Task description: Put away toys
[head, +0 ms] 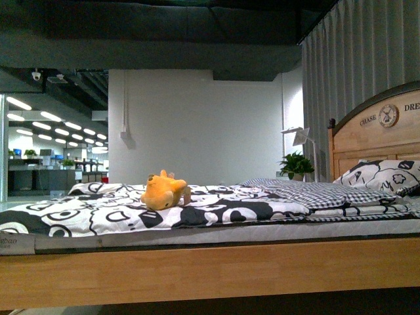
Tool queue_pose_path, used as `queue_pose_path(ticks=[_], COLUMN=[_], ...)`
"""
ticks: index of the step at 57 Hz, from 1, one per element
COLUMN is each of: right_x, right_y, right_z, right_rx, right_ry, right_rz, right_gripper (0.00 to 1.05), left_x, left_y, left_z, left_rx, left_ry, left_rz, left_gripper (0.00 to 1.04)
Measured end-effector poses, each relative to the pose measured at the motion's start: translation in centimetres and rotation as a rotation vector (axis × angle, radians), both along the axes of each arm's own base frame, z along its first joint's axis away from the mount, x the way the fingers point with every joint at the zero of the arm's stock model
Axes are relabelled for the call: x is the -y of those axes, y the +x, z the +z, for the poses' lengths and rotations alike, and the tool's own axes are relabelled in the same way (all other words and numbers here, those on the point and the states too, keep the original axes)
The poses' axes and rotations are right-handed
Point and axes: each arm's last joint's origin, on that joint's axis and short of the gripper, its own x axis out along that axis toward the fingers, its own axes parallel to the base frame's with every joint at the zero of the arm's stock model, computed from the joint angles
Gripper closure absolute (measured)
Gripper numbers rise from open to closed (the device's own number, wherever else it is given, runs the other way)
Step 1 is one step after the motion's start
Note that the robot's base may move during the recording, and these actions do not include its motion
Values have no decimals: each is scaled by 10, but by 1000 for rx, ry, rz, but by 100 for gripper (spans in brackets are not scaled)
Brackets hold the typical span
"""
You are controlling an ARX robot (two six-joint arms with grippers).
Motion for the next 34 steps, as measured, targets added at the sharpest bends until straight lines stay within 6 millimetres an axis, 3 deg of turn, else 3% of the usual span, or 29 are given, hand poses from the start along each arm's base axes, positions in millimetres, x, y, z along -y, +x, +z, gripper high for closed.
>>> queue_pose_path(ticks=[34], right_x=[0], right_y=[0], right_z=[0], right_rx=[0], right_ry=[0], right_rz=[0], right_gripper=[7], left_x=[0], left_y=[0], left_z=[0], left_rx=[0], left_ry=[0], left_rz=[0], left_gripper=[6])
